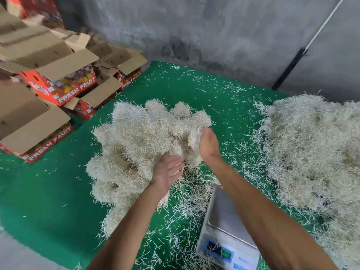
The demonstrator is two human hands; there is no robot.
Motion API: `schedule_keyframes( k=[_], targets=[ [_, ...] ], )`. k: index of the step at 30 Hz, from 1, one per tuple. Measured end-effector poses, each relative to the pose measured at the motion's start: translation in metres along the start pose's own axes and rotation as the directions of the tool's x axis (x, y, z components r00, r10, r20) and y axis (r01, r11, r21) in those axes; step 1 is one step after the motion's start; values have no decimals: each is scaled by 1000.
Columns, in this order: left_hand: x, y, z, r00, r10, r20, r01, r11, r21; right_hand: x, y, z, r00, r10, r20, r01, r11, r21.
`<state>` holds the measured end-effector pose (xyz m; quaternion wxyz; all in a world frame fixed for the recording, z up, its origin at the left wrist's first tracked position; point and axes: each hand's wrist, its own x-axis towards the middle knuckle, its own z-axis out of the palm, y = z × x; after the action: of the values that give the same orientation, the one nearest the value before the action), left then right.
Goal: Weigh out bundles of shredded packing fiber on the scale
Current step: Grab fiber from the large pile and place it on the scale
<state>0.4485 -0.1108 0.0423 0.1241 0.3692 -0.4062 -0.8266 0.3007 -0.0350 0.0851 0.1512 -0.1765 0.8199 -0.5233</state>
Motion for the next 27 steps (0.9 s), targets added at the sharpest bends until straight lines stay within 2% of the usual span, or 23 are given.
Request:
schedule_keyframes(
  k=[2, 4, 6, 10, 12, 15, 17, 19, 23, 27],
  targets=[
    [2, 11, 1, 999, 51, -2, -51, 999, -18, 28, -45, 3, 999, -21, 42, 13, 982, 187],
    [4, 16, 3, 998, 66, 7, -66, 997, -50, 50, -68, 1, 994, -14, 106, -35, 893, 449],
    [7, 18, 6, 998, 66, 13, -65, 997, -37, 51, -68, -1, 988, 5, 153, -90, 826, 557],
    [7, 10, 20, 1000, 29, -9, -28, 997, 66, 23, -21, 0, 989, 13, 149, -62, 942, 331],
    [6, 5, 30, 1000, 29, -4, -28, 988, 151, 8, 9, -5, 986, 64, 156, -112, 940, 321],
    [0, -3, 52, 989, 145, 26, -145, 936, 322, -12, 47, -26, 986, 90, 141, -134, 928, 349],
    [-3, -10, 71, 969, 227, 95, -244, 837, 490, -23, 66, -47, 990, 104, 101, -133, 923, 360],
    [-7, -21, 96, 948, 233, 215, -316, 743, 590, -34, 80, -76, 993, 106, 42, -114, 939, 324],
    [-8, -50, 153, 897, 195, 397, -426, 624, 655, -60, 105, -137, 989, 99, -106, -70, 965, 251],
    [-1, -86, 208, 882, 146, 449, -444, 576, 686, -87, 134, -203, 959, 141, -247, -90, 974, 207]
  ],
)
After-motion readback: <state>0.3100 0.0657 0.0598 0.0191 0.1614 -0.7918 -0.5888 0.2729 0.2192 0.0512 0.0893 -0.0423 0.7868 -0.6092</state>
